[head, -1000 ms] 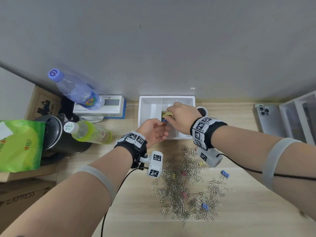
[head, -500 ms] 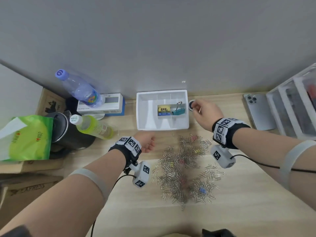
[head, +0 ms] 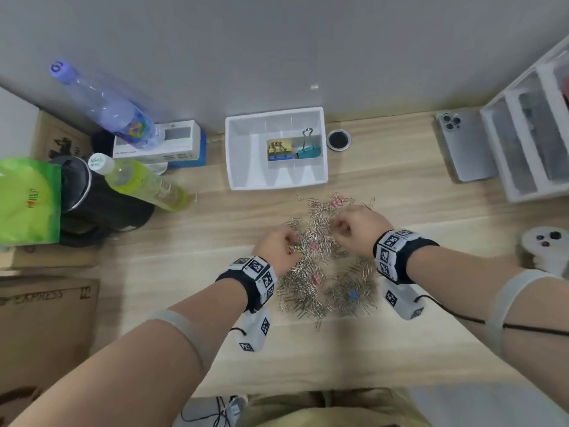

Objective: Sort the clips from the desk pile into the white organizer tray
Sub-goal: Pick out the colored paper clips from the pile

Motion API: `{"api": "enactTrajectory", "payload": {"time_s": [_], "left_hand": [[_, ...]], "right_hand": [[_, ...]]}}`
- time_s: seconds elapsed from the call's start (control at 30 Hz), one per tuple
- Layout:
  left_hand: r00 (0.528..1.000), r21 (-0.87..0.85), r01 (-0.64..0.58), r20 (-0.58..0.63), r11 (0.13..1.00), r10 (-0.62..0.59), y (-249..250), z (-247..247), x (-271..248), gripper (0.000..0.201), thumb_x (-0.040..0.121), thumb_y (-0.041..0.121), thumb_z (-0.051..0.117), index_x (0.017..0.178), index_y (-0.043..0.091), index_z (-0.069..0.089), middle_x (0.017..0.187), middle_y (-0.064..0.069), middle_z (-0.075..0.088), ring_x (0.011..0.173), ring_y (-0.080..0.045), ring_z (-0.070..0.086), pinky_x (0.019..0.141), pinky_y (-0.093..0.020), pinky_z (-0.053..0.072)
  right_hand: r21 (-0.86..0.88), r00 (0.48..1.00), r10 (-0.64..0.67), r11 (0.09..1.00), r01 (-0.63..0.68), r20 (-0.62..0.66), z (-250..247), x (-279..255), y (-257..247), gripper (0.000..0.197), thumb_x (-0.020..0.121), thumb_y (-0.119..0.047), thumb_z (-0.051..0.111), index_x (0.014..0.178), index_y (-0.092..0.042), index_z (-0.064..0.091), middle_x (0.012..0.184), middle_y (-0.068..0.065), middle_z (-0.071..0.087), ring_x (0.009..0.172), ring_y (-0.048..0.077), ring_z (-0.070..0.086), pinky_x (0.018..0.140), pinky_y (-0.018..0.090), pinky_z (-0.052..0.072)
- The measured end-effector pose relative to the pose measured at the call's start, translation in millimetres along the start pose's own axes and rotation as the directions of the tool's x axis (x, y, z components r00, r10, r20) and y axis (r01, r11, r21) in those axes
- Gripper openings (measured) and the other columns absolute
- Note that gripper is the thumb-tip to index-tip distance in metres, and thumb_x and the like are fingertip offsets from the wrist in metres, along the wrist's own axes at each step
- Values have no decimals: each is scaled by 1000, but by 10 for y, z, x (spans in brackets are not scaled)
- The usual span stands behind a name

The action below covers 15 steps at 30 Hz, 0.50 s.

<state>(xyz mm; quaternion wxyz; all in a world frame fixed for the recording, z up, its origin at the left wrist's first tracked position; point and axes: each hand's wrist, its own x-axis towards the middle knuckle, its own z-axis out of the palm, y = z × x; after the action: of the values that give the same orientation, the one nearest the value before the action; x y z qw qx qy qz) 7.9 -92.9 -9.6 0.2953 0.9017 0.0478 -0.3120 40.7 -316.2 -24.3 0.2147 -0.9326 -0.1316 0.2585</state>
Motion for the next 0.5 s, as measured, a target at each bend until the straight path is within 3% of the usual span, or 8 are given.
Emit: {"api": "enactTrajectory", "payload": {"time_s": [0.07,0.13,0.23,0.3,0.5], "left_hand": [[998,56,-22,-62,998,26,-2,74,-17,25,80,23,73,102,22,61,69,10,55,61,-9,54,54,-22,40],[992,89,-46,-115,995,56,13,117,-41,23,81,26,72,101,24,62,74,12,54,62,-10,53,57,-23,41],[983,166,-94,-141,982,118,0,151,-72,22,82,27,71,102,26,64,102,9,55,86,-11,55,79,-23,46],[979,189,-105,-153,976,135,-8,162,-89,20,82,27,71,101,26,64,111,9,50,96,-10,53,89,-24,44],[980,180,-120,-137,976,146,1,185,-36,11,80,29,74,91,27,71,100,8,58,91,-11,59,83,-25,49]], "right_hand": [[-16,1000,-4,1000,4,-12,15,-31,-37,20,88,-37,55,99,-24,65,99,-8,57,88,13,58,73,27,52],[-31,1000,-18,999,17,-9,22,-68,-42,25,85,-39,54,102,-23,64,99,-6,57,87,14,58,72,29,53],[-59,996,-61,996,65,66,48,-140,-34,29,82,-39,58,107,-24,60,102,-8,55,88,12,55,70,24,44],[-61,992,-99,993,104,82,61,-189,-19,30,81,-38,60,107,-24,60,103,-9,55,91,12,56,70,22,43],[-54,982,-153,986,160,112,127,-262,-36,41,76,-47,71,111,-27,62,107,-9,55,95,11,54,82,31,50]]}}
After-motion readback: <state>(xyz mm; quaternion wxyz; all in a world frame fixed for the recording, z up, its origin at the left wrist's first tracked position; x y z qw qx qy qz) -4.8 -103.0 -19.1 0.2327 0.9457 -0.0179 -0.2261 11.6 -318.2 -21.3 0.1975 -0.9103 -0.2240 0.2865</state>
